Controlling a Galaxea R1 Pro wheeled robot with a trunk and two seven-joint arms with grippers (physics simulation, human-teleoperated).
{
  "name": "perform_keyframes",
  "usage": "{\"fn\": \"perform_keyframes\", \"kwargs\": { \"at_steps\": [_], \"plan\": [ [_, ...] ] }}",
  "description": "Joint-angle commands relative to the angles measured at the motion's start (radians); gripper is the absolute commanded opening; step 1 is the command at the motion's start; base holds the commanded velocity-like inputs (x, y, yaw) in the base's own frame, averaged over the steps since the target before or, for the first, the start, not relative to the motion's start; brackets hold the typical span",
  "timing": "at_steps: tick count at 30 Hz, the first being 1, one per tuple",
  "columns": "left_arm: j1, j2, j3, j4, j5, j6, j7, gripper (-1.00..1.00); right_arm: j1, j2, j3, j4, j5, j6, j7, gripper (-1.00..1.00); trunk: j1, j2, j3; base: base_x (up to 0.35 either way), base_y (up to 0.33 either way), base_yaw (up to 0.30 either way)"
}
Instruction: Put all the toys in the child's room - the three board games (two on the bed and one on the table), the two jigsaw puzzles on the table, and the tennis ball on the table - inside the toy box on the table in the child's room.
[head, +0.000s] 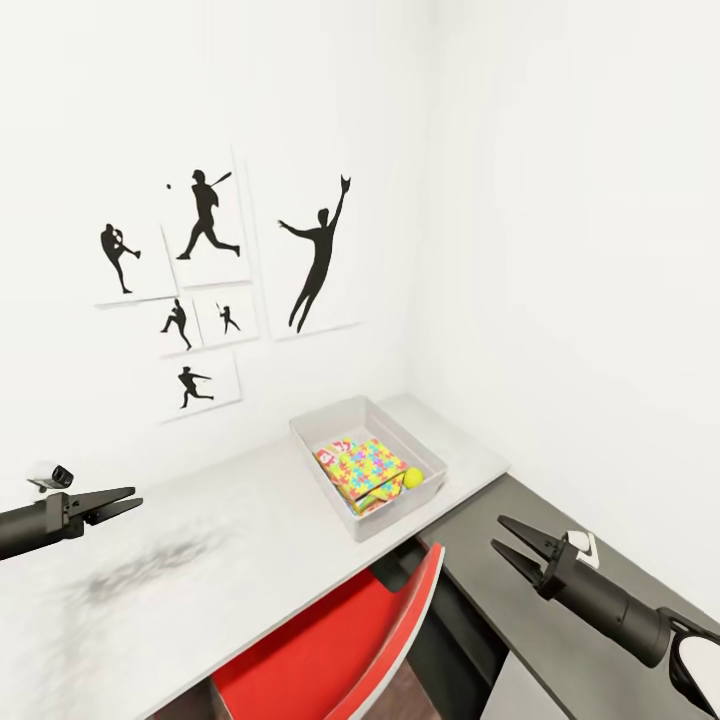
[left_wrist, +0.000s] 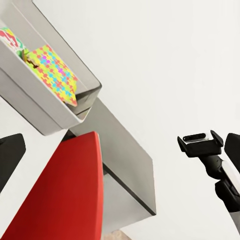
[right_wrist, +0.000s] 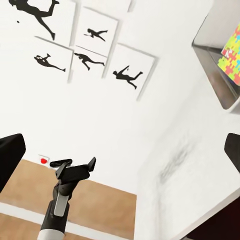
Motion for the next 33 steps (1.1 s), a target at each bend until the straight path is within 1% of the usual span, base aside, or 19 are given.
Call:
{"fn": "perform_keyframes", "kwargs": {
  "at_steps": [1,9,14,20,26,33],
  "plan": [
    [-0.001,0.000,0.000,0.000,-0.001,0.011,-0.004,1.00,-0.001,0.000,-0.001,0.000,0.002,0.005,0.003,1.00,0.001,-0.002,-0.001,0.000,0.000,0.000],
    [-0.001,0.000,0.001,0.000,-0.001,0.011,-0.004,1.00,-0.001,0.000,0.000,0.000,0.040,0.005,0.003,1.00,0.001,-0.002,0.012,0.000,0.000,0.024],
    [-0.001,0.000,0.000,0.000,-0.001,0.011,-0.004,1.00,-0.001,0.001,0.000,0.000,0.060,0.006,0.003,1.00,0.001,-0.002,0.016,0.000,0.000,0.034],
    [-0.001,0.000,0.001,0.000,0.000,0.011,-0.004,1.00,-0.001,0.001,-0.003,0.000,0.068,0.000,0.002,1.00,0.001,-0.002,0.018,0.000,0.000,0.010],
    [-0.001,0.000,0.001,0.000,-0.001,0.011,-0.004,1.00,-0.001,0.000,-0.002,0.000,0.070,-0.040,0.001,1.00,0.001,-0.002,0.018,0.000,0.000,0.002],
    [-0.001,0.000,0.001,0.000,0.000,0.011,-0.004,1.00,-0.001,0.000,0.000,0.001,0.071,-0.058,0.002,1.00,0.001,-0.002,0.018,0.000,0.000,0.000]
  ]
}}
